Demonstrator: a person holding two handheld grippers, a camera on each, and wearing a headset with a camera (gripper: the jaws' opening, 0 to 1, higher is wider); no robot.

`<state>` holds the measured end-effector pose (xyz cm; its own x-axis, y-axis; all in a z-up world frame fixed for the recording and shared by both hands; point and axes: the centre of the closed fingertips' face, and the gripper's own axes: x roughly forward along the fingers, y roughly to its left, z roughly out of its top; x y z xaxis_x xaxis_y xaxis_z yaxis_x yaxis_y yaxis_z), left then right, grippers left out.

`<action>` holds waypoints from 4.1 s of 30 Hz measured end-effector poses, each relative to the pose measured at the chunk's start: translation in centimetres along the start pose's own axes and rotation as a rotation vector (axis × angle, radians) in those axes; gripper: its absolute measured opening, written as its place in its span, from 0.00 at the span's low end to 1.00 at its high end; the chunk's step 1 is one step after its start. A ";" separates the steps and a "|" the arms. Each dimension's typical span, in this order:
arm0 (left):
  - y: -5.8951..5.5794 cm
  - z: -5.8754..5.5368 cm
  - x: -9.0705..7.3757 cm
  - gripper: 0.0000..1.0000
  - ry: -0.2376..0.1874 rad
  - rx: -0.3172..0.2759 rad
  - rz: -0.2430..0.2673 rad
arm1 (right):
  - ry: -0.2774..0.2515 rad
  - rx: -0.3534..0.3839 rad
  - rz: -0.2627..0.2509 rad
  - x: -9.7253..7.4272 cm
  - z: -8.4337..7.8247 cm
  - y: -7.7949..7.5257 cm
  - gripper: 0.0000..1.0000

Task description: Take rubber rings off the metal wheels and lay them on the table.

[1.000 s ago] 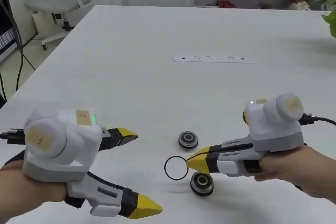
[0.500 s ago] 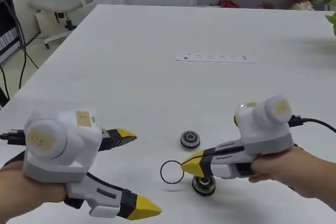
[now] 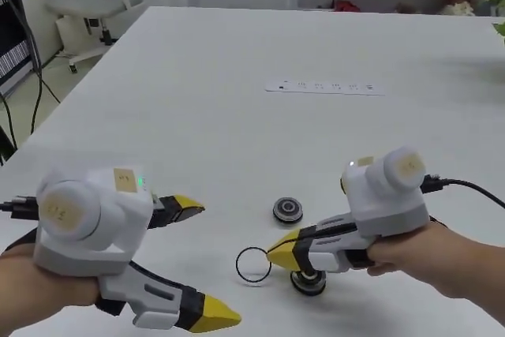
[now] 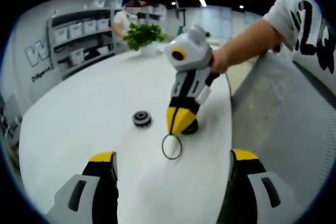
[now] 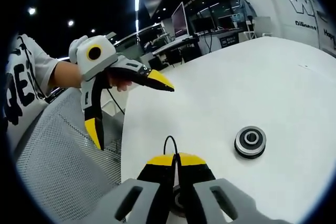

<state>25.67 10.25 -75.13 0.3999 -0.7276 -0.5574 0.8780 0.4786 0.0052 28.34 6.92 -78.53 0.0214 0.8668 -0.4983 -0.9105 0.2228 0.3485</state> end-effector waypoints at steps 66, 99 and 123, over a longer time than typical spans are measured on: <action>-0.3 0.8 0.7 0.89 0.013 0.021 -0.019 | -0.049 -0.108 -0.052 -2.0 1.4 0.3 0.23; -0.2 2.1 1.5 0.85 -0.012 0.015 -0.030 | -0.108 -0.090 -0.113 -5.6 0.6 -0.6 0.30; -0.3 2.7 2.5 0.80 -0.019 0.015 -0.044 | -0.091 -0.084 -0.142 -6.8 -1.7 -1.1 0.32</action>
<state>27.10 6.98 -74.24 0.3651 -0.7570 -0.5418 0.8987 0.4384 -0.0070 28.52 0.00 -76.82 0.1856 0.8669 -0.4626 -0.9270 0.3107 0.2102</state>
